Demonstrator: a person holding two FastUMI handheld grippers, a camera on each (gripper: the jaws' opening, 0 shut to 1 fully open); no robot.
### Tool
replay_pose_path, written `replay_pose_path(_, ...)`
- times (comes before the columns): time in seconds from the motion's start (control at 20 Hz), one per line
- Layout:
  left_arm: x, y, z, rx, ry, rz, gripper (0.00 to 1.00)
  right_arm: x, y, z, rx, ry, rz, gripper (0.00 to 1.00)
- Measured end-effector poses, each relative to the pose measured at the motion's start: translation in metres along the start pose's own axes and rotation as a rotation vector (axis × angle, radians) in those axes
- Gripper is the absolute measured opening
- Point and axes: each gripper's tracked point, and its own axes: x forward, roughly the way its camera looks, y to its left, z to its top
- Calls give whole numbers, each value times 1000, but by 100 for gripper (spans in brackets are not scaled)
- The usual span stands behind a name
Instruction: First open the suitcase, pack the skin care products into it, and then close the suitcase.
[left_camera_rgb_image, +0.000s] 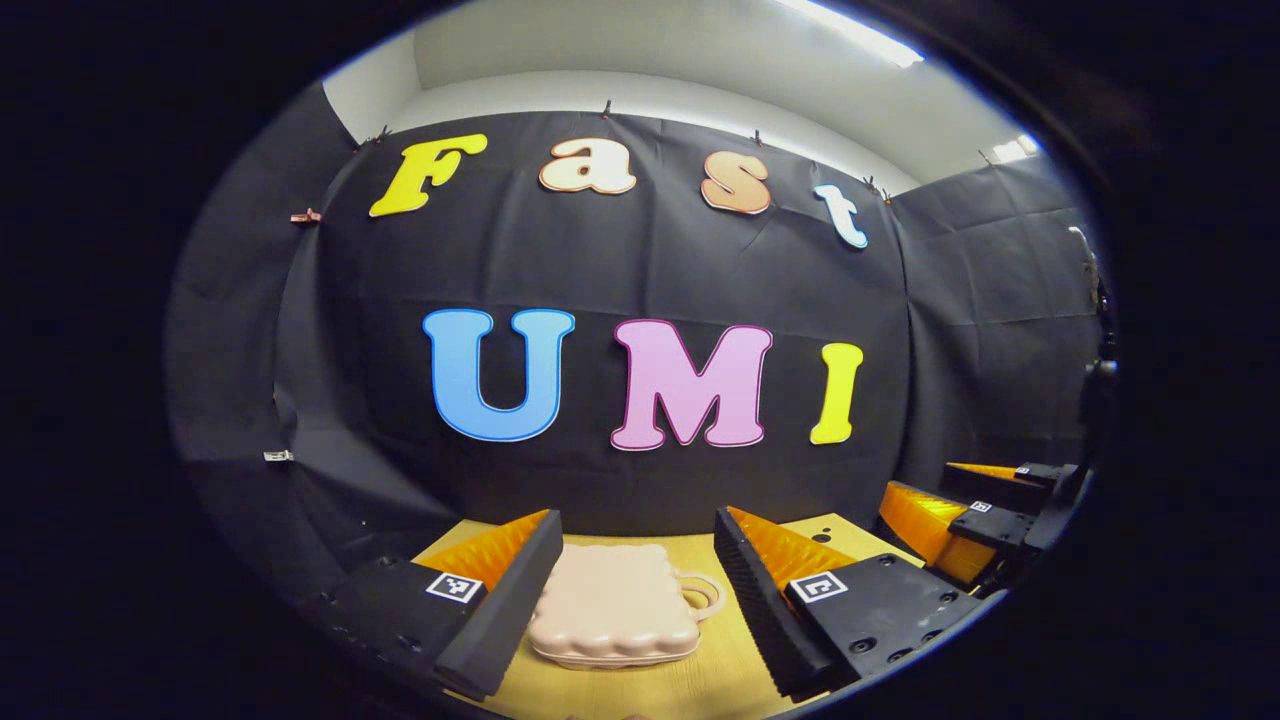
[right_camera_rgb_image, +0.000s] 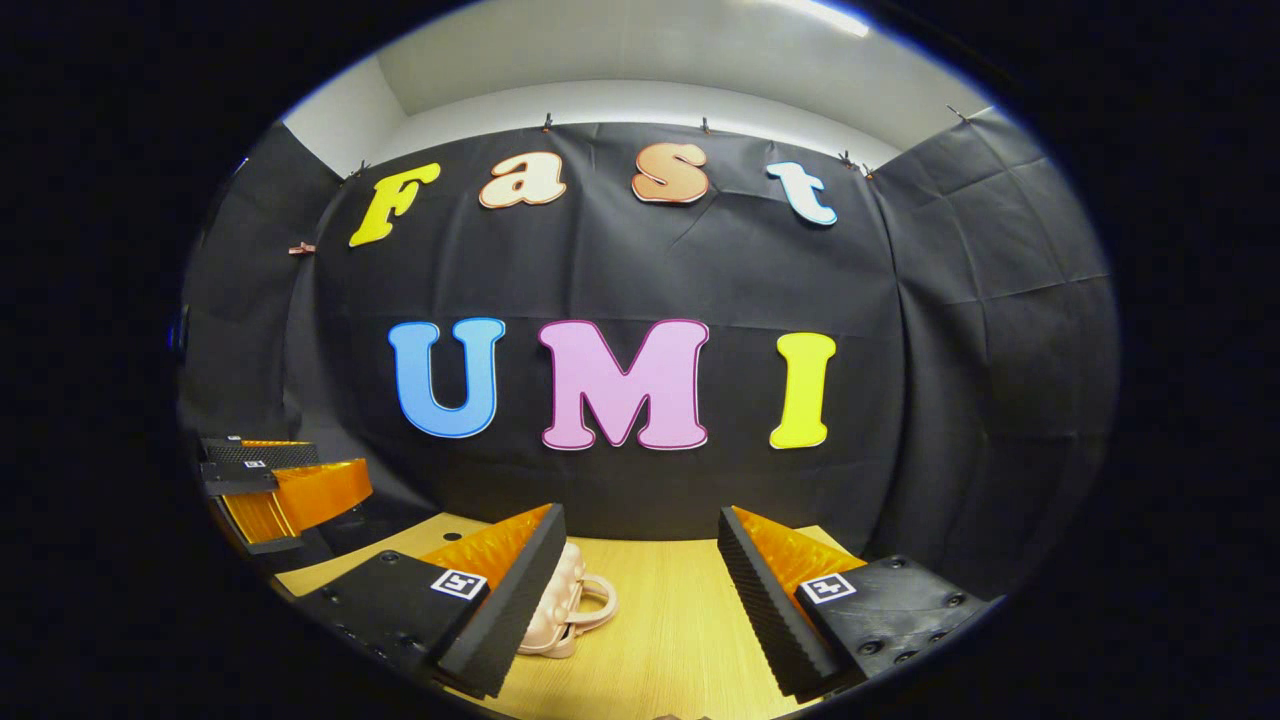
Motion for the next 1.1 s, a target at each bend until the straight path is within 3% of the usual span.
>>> replay_pose_path(0.5,9,11,-7,-8,12,12,96,8,-22,6,-28,-17,-66,97)
replay_pose_path(1.1,1,25,-15,-11,21,23,95,-1,-18,-1,-30,2,-74,97)
